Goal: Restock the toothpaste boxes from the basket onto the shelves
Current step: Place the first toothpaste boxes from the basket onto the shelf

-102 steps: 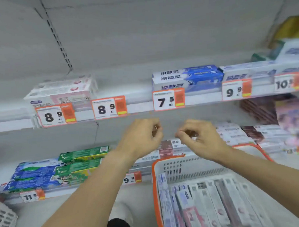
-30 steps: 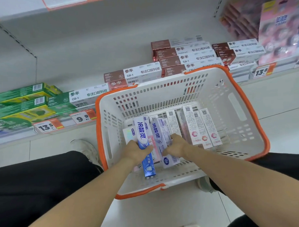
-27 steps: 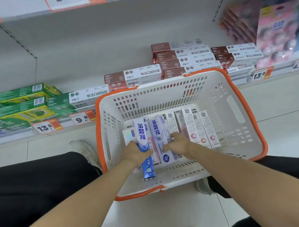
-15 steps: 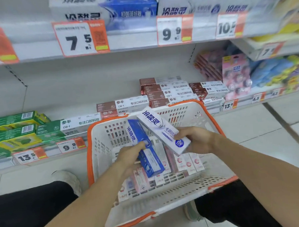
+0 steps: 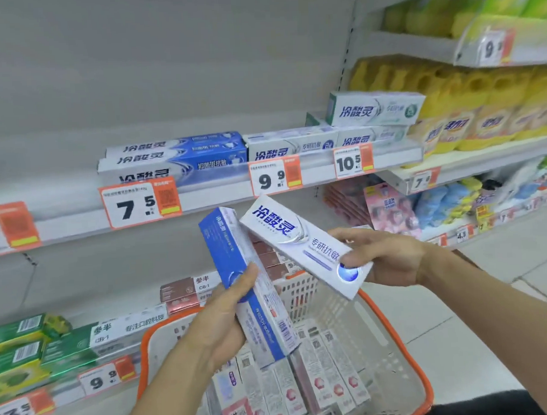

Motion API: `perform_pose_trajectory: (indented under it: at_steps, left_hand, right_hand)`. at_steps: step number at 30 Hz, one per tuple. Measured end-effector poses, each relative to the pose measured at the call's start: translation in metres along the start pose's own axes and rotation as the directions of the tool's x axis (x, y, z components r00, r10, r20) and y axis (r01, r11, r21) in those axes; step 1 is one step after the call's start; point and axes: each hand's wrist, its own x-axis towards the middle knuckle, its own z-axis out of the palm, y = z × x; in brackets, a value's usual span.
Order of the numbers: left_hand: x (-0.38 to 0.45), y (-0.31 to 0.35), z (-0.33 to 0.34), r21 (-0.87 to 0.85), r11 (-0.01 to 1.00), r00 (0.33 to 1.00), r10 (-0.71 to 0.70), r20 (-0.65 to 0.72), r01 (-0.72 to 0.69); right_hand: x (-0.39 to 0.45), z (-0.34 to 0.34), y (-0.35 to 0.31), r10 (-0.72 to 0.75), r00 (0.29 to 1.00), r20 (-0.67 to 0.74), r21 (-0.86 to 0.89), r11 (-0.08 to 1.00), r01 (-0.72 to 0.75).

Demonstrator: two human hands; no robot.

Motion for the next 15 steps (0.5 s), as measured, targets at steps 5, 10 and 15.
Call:
perform_pose_trajectory:
  at_steps: [5, 10, 15]
  left_hand:
    - [-0.007, 0.035, 0.026, -0.067, 0.973, 0.974, 0.215, -0.068, -0.219]
    - [-0.011, 0.075, 0.058, 0.113, 0.905, 0.896, 0.422, -0.136, -0.409]
    - [-0.013, 0.114, 0.076, 0.379, 0.802, 0.836, 0.537, -0.118, -0.462]
  right_hand:
    - [0.018, 0.024, -0.015, -0.052, 0.997, -0.053, -0.219, 0.975, 0.039]
    - [0.024, 0.053, -0.033, -0.202, 0.962, -0.182, -0.273, 0.951, 0.148]
    - [0.021, 0.052, -0.075, -0.473, 0.853, -0.219, -0.489, 0.81, 0.324]
